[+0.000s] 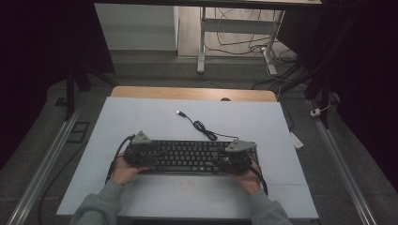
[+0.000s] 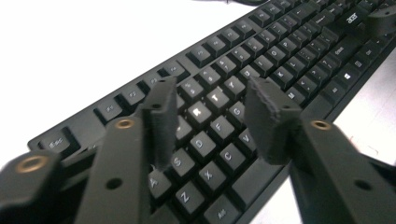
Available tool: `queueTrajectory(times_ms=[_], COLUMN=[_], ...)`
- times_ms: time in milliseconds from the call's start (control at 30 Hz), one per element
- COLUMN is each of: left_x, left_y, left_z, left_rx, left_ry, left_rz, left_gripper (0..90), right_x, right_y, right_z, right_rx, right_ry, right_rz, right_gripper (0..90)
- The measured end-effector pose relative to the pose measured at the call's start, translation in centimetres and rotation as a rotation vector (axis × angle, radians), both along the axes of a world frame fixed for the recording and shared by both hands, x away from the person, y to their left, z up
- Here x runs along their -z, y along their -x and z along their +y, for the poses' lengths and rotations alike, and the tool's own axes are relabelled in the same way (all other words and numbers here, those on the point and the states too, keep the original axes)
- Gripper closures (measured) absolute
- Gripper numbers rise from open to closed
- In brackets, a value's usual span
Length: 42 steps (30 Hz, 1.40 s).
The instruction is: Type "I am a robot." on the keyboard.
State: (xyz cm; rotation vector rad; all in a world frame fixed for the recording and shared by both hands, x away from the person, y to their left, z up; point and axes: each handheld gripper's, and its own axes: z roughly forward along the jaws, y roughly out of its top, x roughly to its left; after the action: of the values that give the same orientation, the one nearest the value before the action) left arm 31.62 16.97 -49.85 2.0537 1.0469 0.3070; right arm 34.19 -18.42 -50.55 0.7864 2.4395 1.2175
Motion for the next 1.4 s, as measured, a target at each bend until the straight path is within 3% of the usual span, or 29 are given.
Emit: queueTrajectory(times_ms=[333, 1167, 1400], left_x=[0.06, 0.29, 0.42], left_y=[0.78, 0.69, 0.62], left_z=[0.95, 0.98, 0.85], left_rx=[-0.011, -0.017, -0.014], left_ry=[0.009, -0.006, -0.014], left_rz=[0.016, 0.025, 0.029], left_gripper=[40.4, 38.2, 37.7], right_x=[-0.02, -0.09, -0.18], right_y=[0.01, 0.08, 0.08], right_z=[-0.04, 0.12, 0.38], right_rx=[0.002, 0.0, -0.013], right_ry=[0.001, -0.002, -0.023], right_rz=[0.001, -0.001, 0.005], right_gripper=[47.7, 47.8, 47.7])
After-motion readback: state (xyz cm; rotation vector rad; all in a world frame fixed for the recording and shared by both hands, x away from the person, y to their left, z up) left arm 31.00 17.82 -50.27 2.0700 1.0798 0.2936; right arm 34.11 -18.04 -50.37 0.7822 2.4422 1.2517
